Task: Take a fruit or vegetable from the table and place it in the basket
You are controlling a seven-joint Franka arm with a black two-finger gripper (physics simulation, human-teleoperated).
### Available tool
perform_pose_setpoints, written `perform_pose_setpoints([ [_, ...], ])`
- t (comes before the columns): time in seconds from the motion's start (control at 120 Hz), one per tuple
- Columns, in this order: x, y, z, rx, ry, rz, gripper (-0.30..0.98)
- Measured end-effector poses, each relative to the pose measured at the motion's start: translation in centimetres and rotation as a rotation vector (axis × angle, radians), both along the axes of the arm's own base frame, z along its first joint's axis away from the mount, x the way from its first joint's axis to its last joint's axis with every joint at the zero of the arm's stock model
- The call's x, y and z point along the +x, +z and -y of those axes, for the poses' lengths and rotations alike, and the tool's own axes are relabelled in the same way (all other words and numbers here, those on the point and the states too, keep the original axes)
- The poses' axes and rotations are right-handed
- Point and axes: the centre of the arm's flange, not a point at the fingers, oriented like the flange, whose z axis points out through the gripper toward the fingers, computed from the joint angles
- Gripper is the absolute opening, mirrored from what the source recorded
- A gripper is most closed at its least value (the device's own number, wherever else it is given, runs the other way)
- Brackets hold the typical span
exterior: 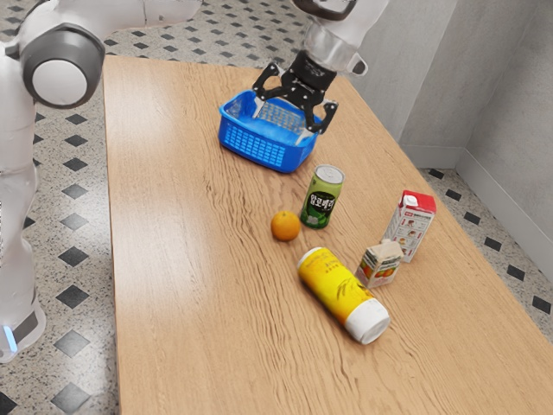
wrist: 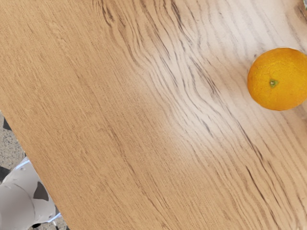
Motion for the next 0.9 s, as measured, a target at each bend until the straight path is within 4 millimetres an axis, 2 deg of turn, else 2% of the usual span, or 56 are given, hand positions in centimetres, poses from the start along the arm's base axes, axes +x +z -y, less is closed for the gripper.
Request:
perform_pose_setpoints([
  [0.067, 1.9, -0.6, -1.3, 0.011, 0.152, 0.073, 0.69],
  [0.142, 2.6, 0.4, -0.6, 0.013, 0.268, 0.150, 0.69],
  [0.208, 1.6, 2.8, 1.2, 0.009, 0.331, 0.213, 0.69],
  [0.275, 1.3, 3.6, 2.3, 0.003, 0.367, 0.239, 0.69],
  [0.333, 1.6, 3.6, 2.3, 0.009, 0.390, 0.249, 0.69],
  [0.475, 4.4, 0.4, -0.3, 0.056, 0.309, 0.248, 0.69],
  [0.542, 6.0, -2.4, -0.1, 0.073, 0.211, 0.241, 0.69],
  [0.6, 5.9, -5.4, 0.6, 0.076, 0.126, 0.234, 0.69],
  [0.7, 6.2, -7.0, 1.5, 0.076, -0.070, 0.293, 0.69],
  [0.808, 5.2, -9.9, -1.5, 0.068, -0.172, 0.299, 0.69],
  [0.9, 4.9, -10.0, -3.5, 0.065, -0.243, 0.342, 0.69],
])
